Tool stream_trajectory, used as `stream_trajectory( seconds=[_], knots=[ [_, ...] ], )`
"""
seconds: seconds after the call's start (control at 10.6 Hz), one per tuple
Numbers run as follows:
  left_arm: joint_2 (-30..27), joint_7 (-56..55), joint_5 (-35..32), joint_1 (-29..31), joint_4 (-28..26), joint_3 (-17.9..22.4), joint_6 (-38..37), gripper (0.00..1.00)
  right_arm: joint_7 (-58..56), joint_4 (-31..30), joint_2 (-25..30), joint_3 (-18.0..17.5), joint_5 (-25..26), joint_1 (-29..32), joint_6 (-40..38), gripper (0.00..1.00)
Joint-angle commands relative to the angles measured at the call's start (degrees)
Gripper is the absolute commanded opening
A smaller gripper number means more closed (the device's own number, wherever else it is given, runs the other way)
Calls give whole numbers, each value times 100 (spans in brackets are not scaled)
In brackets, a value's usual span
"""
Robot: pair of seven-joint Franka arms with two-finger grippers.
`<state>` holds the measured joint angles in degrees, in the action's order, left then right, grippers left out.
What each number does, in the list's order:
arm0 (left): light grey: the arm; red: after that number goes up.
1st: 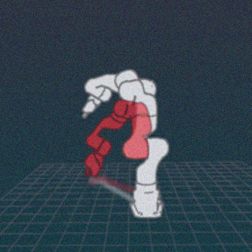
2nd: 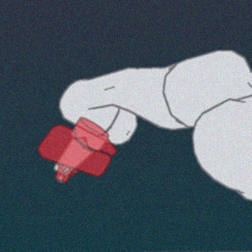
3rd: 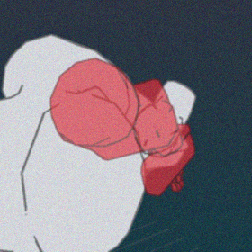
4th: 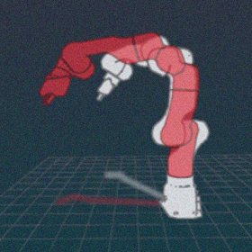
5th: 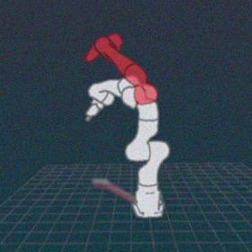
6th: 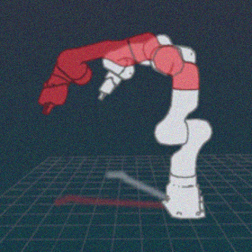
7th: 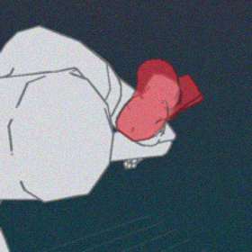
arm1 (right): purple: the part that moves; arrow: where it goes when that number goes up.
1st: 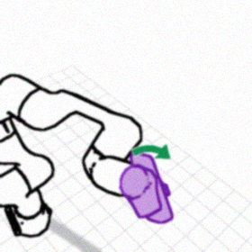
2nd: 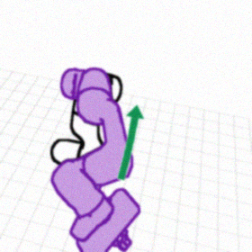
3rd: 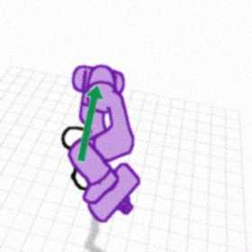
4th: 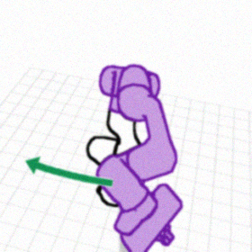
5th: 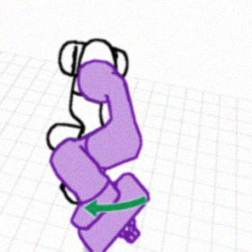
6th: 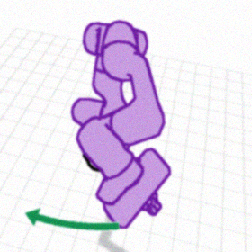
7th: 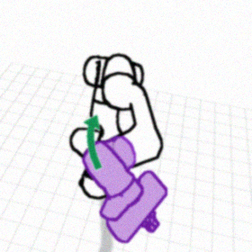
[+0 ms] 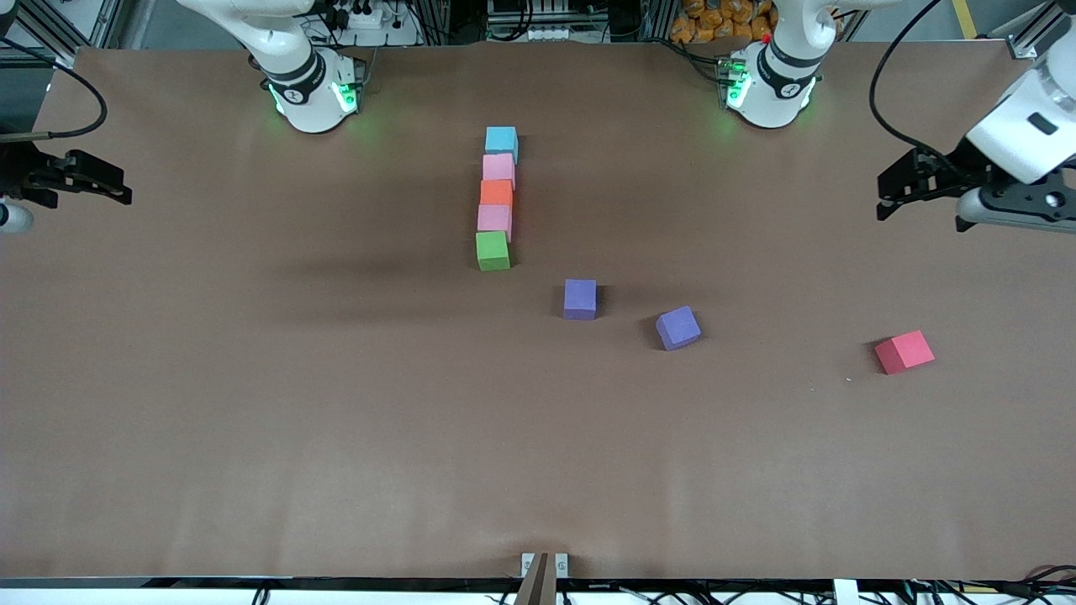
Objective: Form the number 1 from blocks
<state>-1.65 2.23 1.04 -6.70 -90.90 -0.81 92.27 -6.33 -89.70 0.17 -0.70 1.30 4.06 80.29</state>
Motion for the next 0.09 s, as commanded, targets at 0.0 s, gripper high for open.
stream_trajectory(
  seconds=[0.0],
  knots=[
    [-20, 120, -104, 11, 55, 2, -131, 100, -52, -21, 97, 26, 99, -37, -57, 100]
  ],
)
